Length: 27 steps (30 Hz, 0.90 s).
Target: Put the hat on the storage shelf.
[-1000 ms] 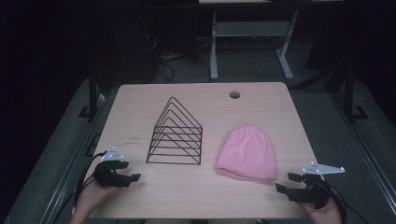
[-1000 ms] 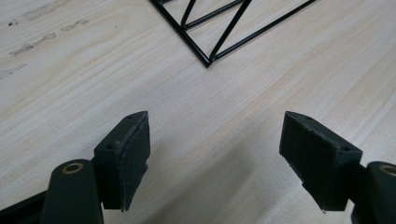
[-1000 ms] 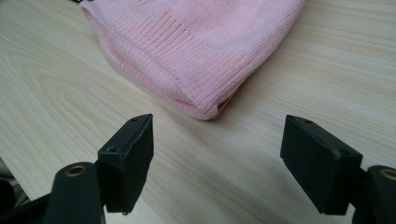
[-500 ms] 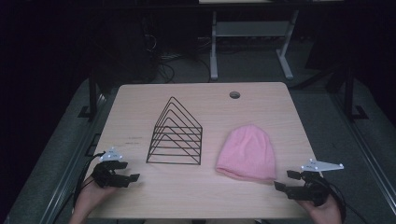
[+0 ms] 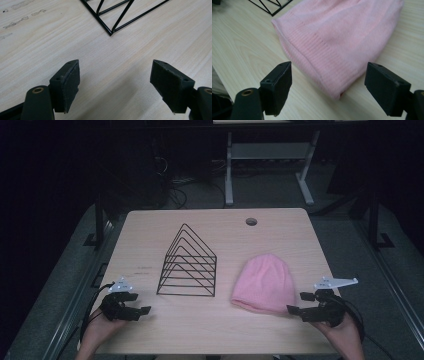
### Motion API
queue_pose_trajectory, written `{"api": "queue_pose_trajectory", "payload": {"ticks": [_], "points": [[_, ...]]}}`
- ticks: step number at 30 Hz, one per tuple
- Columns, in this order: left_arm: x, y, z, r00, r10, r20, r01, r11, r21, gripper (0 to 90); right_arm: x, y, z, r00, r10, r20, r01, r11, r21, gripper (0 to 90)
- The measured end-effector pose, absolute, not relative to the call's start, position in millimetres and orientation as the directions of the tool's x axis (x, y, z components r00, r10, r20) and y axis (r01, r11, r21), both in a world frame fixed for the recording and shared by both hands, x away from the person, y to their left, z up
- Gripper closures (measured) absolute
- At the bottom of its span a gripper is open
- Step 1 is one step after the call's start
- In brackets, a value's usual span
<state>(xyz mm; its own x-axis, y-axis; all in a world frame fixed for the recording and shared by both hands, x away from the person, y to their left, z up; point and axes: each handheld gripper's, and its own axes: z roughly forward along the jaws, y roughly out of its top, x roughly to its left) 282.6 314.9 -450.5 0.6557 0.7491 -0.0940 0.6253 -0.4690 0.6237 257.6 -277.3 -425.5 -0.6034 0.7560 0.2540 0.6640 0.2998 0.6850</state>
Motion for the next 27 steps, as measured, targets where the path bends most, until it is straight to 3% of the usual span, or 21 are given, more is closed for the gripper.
{"api": "queue_pose_trajectory", "payload": {"ticks": [27], "points": [[284.4,321.9,-448.4,0.646,0.757,-0.101,0.630,-0.453,0.631,23.8,355.8,-255.0,-382.8,-0.621,0.741,0.256,0.705,0.386,0.595,19.7]]}}
